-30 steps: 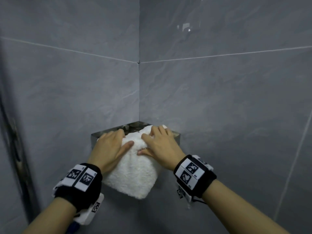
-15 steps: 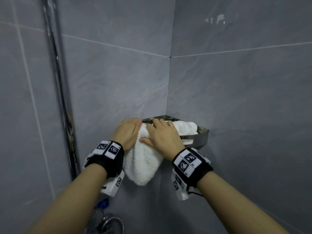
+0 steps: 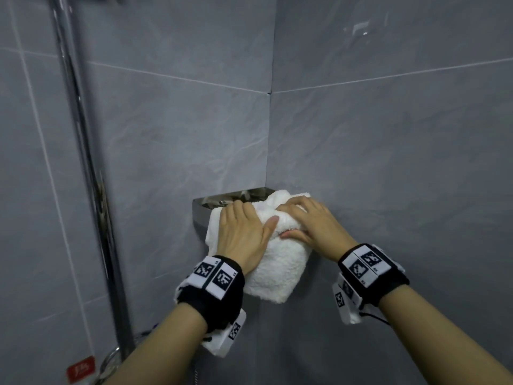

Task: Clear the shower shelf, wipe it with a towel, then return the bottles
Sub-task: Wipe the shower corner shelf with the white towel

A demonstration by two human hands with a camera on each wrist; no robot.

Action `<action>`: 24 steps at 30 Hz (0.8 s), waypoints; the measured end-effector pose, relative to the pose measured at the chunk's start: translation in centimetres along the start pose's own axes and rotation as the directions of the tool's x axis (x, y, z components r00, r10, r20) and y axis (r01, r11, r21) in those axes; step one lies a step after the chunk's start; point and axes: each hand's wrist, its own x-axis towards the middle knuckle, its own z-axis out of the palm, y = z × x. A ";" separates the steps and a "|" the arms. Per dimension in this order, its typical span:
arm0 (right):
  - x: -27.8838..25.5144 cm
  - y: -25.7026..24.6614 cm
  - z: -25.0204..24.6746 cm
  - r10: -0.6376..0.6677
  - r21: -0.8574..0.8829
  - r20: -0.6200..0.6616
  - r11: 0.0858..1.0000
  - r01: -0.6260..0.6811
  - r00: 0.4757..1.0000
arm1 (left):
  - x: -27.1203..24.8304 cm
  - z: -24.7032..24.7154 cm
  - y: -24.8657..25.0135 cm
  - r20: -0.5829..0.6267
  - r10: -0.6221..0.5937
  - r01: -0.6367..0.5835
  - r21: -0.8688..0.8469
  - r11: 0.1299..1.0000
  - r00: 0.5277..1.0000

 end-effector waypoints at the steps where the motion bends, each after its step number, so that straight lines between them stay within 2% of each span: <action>1: -0.4 0.5 -0.2 0.004 0.023 0.000 1.000 -0.004 1.000 | -0.1 0.0 0.6 0.017 0.002 -0.002 0.015 1.000 1.000; 7: -1.5 0.1 -0.9 0.056 0.114 0.019 0.992 -0.058 0.998 | -0.2 -0.2 0.5 0.020 0.092 -0.093 0.063 0.994 0.996; 10: -1.6 -1.0 -1.8 0.150 0.224 0.049 0.962 -0.157 0.987 | 0.2 -0.2 -0.8 0.022 0.163 -0.163 0.017 0.986 0.986; 13: 0.6 -2.1 -5.2 0.296 0.391 0.015 0.878 -0.278 0.955 | 0.0 0.0 -1.1 -0.032 0.162 -0.164 -0.094 0.982 0.986; 15: 3.5 -2.8 -7.6 0.324 0.346 0.034 0.884 -0.315 0.946 | -0.1 0.2 -1.1 -0.059 0.163 -0.171 -0.158 0.973 0.985; 17: 6.7 -3.6 -9.4 0.286 0.140 0.200 0.938 -0.316 0.937 | -0.1 0.2 -1.5 -0.055 0.177 -0.185 -0.183 0.966 0.983; 19: 9.7 -4.4 -9.9 0.299 -0.083 0.433 0.952 -0.293 0.850 | 0.2 0.2 -2.2 -0.035 0.204 -0.207 -0.179 0.962 0.978; 21: 12.0 -4.5 -9.3 0.356 -0.278 0.607 0.933 -0.230 0.711 | 0.5 0.2 -2.9 -0.017 0.234 -0.233 -0.173 0.957 0.972; 22: 13.0 -4.1 -8.8 0.394 -0.335 0.648 0.916 -0.220 0.652 | 0.7 0.1 -3.2 -0.006 0.245 -0.243 -0.169 0.955 0.969; 24: 14.0 -3.0 -7.7 0.458 -0.336 0.673 0.889 -0.312 0.581 | 1.2 0.1 -3.8 0.025 0.259 -0.253 -0.156 0.955 0.965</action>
